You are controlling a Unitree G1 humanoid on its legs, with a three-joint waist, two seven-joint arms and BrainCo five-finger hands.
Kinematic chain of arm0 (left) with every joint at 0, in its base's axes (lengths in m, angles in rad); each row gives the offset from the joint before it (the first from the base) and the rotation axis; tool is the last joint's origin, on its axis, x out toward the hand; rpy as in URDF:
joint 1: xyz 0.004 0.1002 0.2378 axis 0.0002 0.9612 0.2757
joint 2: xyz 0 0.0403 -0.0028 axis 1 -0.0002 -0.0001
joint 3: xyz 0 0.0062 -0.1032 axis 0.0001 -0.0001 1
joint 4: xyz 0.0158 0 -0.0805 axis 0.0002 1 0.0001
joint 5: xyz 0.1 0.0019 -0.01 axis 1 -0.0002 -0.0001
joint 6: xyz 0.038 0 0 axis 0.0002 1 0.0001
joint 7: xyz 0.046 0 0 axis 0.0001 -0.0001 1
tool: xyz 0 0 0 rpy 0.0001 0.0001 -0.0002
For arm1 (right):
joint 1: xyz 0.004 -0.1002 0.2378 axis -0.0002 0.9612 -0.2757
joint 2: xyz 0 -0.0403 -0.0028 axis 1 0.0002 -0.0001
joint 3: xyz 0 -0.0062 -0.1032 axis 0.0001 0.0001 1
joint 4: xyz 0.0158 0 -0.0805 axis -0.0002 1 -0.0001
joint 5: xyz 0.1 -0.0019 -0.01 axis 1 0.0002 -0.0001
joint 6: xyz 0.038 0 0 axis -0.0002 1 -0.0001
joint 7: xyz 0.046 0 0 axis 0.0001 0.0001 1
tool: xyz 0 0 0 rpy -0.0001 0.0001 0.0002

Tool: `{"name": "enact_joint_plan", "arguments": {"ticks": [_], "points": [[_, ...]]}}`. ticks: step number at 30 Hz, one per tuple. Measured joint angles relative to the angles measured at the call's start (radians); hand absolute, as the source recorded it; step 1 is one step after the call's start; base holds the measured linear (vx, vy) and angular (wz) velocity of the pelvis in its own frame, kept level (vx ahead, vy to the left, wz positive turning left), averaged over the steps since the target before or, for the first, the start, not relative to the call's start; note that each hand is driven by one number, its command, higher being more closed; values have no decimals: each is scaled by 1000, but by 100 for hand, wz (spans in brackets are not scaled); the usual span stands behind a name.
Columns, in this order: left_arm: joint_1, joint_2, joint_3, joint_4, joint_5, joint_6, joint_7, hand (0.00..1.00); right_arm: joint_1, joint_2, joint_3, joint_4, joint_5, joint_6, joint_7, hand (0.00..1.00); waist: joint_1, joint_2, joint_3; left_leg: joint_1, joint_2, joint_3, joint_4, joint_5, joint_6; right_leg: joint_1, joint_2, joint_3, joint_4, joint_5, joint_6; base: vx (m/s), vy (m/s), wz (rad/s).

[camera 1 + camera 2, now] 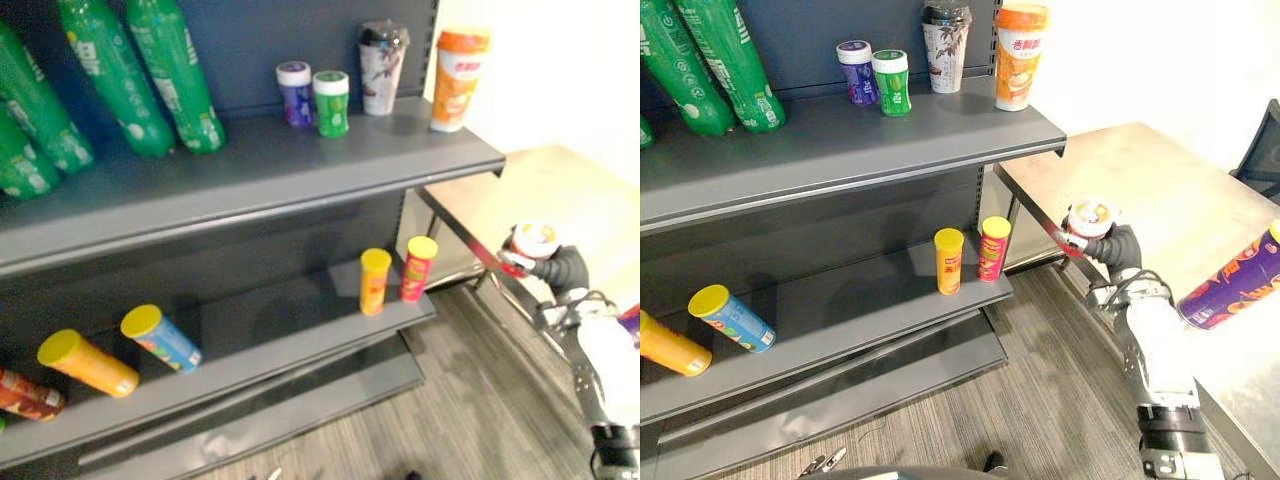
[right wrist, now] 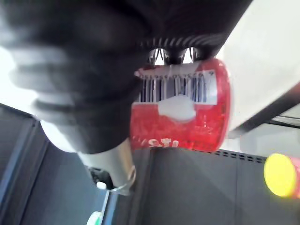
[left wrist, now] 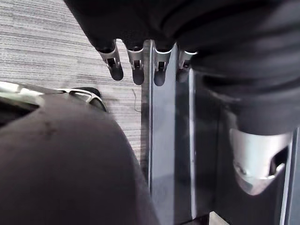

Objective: Put the gum and the chips on the shelf.

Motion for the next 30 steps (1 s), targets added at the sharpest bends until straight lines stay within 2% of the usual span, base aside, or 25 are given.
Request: {"name": "enact_joint_plan", "arguments": {"ticks": [8,14,18,25,30], "points": [[-3,-3,2,1,0,-1,1,0,-284,-72,14,2,39,-3,-55,100,9,-7,-3,0,4,-2,0,0,1,3,5,-1,-5,1,0,0,-2,0],[-4,2,1,4,0,-1,1,0,-441,-82,105,19,47,-2,-79,100,14,-23,-11,-3,3,-21,0,1,1,16,5,-20,-24,10,0,12,-7,9],[-14,3,1,5,0,-3,1,0,-521,-82,171,41,47,19,-82,100,37,-32,-14,-4,2,-29,0,1,2,26,5,-29,-38,14,1,-6,-5,6],[-20,5,-2,12,30,-1,4,0,-611,-77,252,42,53,71,-80,100,49,-33,-14,-5,2,-51,0,4,5,39,2,-50,-39,14,1,-3,-1,9],[-23,4,-3,11,30,-1,6,0,-639,-35,303,41,87,132,-79,100,63,-33,-13,-6,4,-54,0,7,6,39,1,-52,-39,14,1,0,0,0]]}}
